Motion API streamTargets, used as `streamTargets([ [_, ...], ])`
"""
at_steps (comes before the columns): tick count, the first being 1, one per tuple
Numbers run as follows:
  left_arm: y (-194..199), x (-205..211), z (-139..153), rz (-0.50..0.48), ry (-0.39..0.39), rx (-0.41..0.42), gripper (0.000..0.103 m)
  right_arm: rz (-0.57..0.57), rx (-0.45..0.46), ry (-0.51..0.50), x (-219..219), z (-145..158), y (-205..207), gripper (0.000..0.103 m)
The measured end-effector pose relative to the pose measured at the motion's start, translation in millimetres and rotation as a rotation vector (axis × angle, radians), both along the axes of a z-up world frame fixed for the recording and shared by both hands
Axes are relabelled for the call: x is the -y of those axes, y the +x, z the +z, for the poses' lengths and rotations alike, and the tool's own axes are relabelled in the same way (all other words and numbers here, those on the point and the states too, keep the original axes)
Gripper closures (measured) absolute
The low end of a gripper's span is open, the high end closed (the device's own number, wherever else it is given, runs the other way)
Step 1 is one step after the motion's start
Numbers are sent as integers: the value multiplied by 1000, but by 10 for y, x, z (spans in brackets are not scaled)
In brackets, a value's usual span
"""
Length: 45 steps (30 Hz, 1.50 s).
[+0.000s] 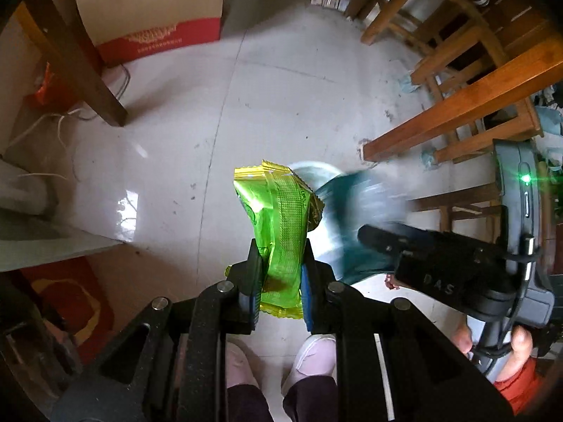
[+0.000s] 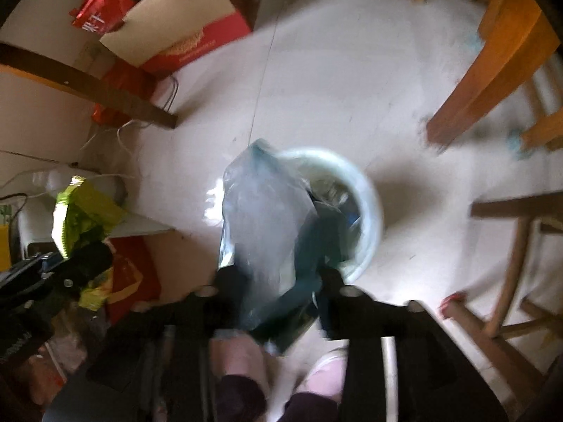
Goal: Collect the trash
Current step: 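Open both grippers over the bucket to drop the packet and bag, then raise both open grippers back up toward the flowered table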
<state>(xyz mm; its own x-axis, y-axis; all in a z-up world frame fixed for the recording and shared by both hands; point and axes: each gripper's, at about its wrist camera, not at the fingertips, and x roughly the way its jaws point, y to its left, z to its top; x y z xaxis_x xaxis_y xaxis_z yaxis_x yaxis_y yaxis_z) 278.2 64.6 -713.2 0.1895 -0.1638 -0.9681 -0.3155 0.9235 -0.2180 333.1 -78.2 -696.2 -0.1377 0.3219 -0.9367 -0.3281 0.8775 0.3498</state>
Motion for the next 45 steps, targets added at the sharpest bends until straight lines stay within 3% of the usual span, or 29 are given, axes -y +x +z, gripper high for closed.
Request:
streamTargets([
  [4,65,43,-125,3,-12,-12,85,-75,-67,35,130,-94,13,57],
  [9,205,179,-138,-26,-35,-9,83,-72,5,-16,242,146,6,57],
  [11,260,240,-110,-42,-52,-7,70,-59,49,-42,286,268,23,57],
  [12,281,272,-91,-46,-45,-13,57,-55,64,-50,307,318,29,57],
  [13,294,287,-72,-46,-34,-18,50,-53,77,-58,337,388,40,57],
  [20,277,319,262,-49,-34,-34,49,-40,116,-70,370,794,88,57],
  [24,261,315,661,-66,-19,-16,49,-48,133,-58,333,1121,108,57],
  [28,257,276,1257,-77,6,29,49,-58,162,-46,324,1523,129,57],
  [38,165,131,2874,-82,69,177,49,-99,301,4,329,2961,130,57],
  [45,4,15,3630,-44,53,253,49,-138,383,27,388,3722,-9,57],
])
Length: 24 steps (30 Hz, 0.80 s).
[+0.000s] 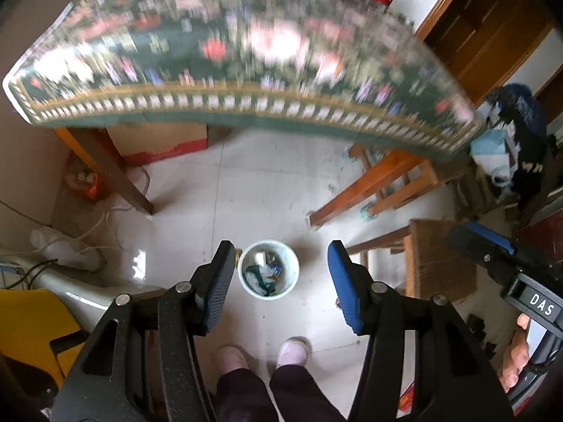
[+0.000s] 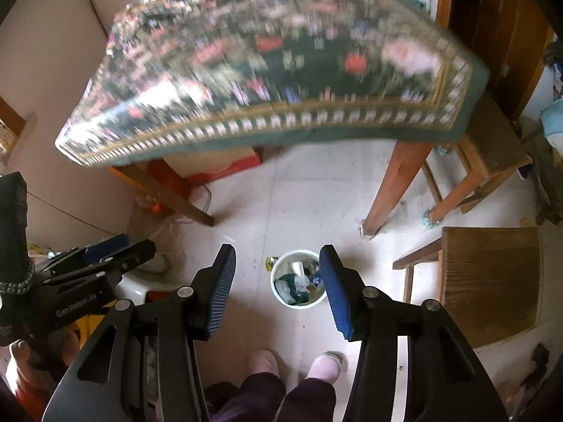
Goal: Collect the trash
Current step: 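Raise both open grippers back up toward the flowered table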
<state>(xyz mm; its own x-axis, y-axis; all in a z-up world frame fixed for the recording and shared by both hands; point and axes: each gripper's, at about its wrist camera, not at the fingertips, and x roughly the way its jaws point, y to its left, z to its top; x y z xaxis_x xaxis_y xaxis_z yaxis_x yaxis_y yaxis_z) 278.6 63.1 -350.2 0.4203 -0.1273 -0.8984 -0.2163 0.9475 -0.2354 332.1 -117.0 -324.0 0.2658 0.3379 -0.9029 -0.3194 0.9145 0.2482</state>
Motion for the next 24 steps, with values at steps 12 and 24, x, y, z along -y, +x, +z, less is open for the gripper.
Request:
streamTargets([
  [12,-362,-147,1946,-37,80,322,49,-44,244,45,-103,1696,-328,57],
  [24,-762,-352,3183,-89,138,606,46,-99,559,74,-363,2910,-699,56],
])
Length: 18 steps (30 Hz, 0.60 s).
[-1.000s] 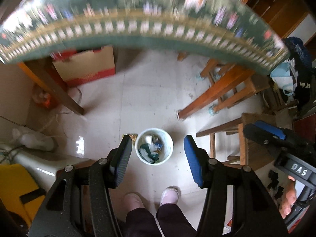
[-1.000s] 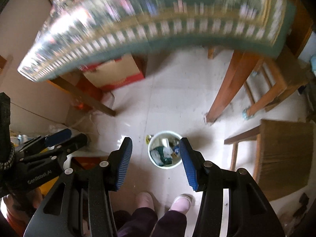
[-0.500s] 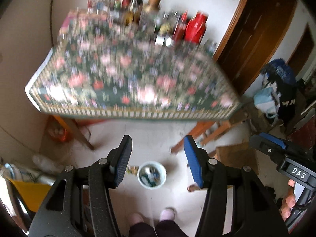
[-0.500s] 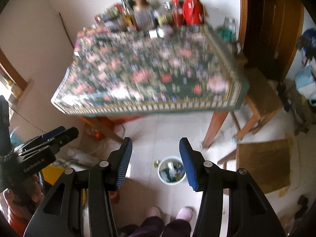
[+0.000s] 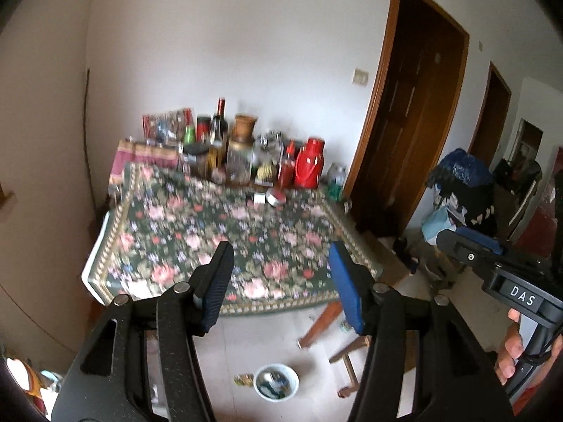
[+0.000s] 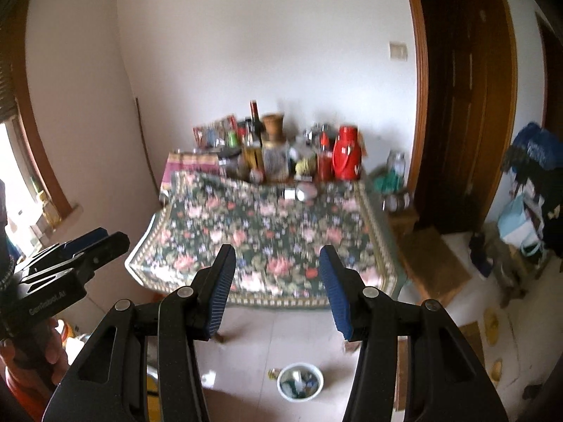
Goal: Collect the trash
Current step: 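Raise both open grippers back up toward the flowered table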
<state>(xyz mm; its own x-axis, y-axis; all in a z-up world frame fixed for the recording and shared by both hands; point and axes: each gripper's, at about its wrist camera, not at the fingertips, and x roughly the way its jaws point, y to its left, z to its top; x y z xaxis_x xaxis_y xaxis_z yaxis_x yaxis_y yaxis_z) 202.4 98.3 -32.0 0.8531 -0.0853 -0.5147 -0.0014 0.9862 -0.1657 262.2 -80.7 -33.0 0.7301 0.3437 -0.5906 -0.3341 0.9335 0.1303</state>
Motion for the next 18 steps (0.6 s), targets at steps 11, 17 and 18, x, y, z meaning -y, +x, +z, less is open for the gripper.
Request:
streamTargets([
  [11,307,-8,111,2,47,34,34,0,77,8,-48,135,271,45],
  [17,880,125,103,31,52,51,34,26,93,11,59,109,744,42],
  [18,992,150,110,33,50,51,34,34,94,12,87,114,836,42],
])
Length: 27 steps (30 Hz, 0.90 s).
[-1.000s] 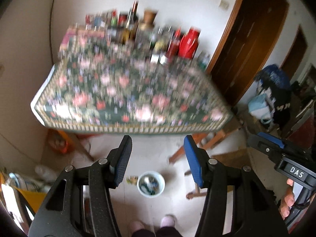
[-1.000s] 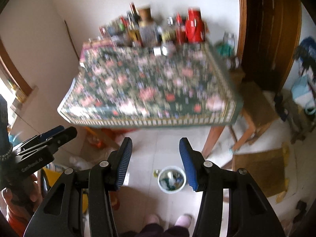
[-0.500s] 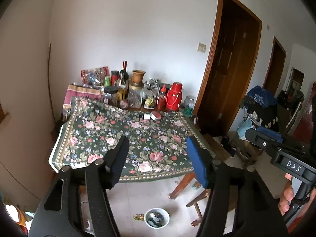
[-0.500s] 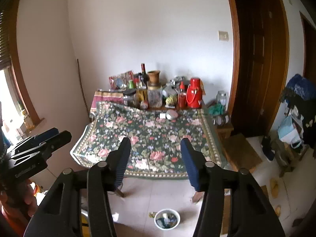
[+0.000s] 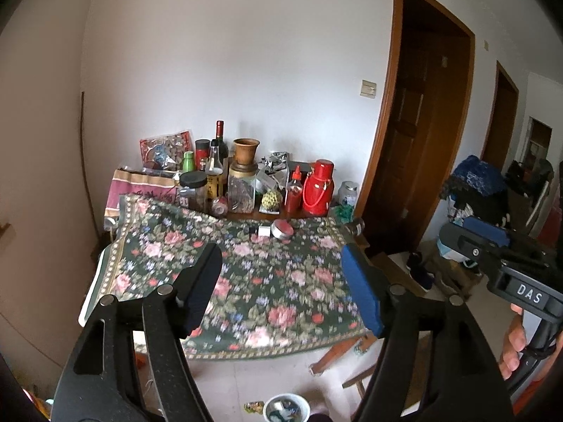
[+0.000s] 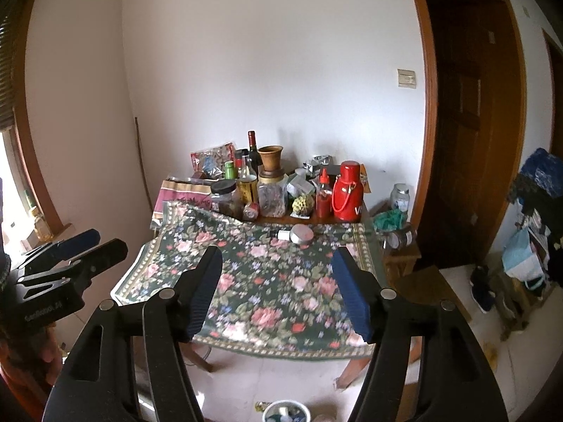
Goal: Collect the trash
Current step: 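Raise both open grippers back up toward the flowered table, then grasp the round metal lid with the right gripper while the left reaches the small bottle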
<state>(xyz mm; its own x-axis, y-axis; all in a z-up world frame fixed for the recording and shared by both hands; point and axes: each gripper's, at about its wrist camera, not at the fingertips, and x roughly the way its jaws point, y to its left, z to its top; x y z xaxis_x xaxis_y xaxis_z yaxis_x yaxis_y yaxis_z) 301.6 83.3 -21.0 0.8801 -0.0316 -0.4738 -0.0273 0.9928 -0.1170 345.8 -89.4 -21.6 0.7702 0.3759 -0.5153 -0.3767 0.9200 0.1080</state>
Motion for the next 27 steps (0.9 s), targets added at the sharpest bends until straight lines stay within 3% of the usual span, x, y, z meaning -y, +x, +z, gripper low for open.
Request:
streamTargets([
  [7,926,239,71,39,-41,-9,34,51,2,-8,231,117,717,42],
  [15,1606,335,-37,106,-52,-66,34,120,-40,13,399,25,1462,42],
  [21,1960,123,-212,129,-51,-116,33,130,-106,15,284,-183,1848,42],
  [27,2477,-311,-479,80,-67,-185,33,81,-177,4,23,-453,2217,42],
])
